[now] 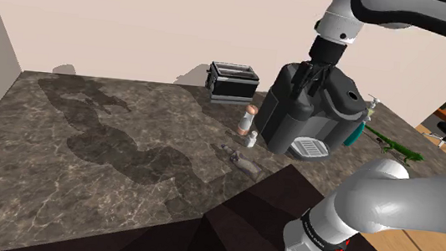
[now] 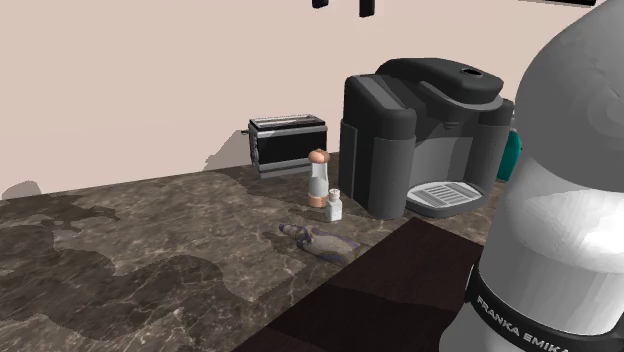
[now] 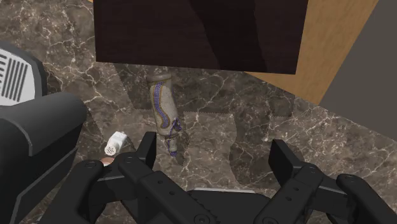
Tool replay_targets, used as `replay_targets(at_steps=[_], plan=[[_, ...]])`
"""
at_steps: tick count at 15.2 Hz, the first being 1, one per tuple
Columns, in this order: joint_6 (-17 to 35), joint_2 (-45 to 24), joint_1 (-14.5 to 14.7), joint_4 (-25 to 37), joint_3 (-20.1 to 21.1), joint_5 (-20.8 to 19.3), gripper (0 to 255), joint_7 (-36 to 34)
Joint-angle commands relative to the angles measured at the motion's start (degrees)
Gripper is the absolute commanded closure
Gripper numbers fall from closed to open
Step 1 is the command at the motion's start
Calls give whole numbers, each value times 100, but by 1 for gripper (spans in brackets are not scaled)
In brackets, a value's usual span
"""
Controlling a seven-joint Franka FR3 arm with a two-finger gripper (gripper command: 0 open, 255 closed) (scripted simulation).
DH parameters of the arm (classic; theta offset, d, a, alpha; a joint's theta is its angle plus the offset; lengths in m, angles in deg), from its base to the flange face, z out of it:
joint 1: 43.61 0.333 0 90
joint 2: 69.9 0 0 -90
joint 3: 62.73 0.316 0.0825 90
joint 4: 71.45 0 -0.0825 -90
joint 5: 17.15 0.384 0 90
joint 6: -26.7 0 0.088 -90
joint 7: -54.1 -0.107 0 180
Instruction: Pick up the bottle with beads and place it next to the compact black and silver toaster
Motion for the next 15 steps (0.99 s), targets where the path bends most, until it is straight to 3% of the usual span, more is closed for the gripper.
replay_targets(at_steps=[1,8,15], plan=[[0,0,0,0,0,0,0,0],[1378,-790,-61,-710,-37,-99,0,-22],[2801,-2003,-125,-1040,-89,-197,0,-60]])
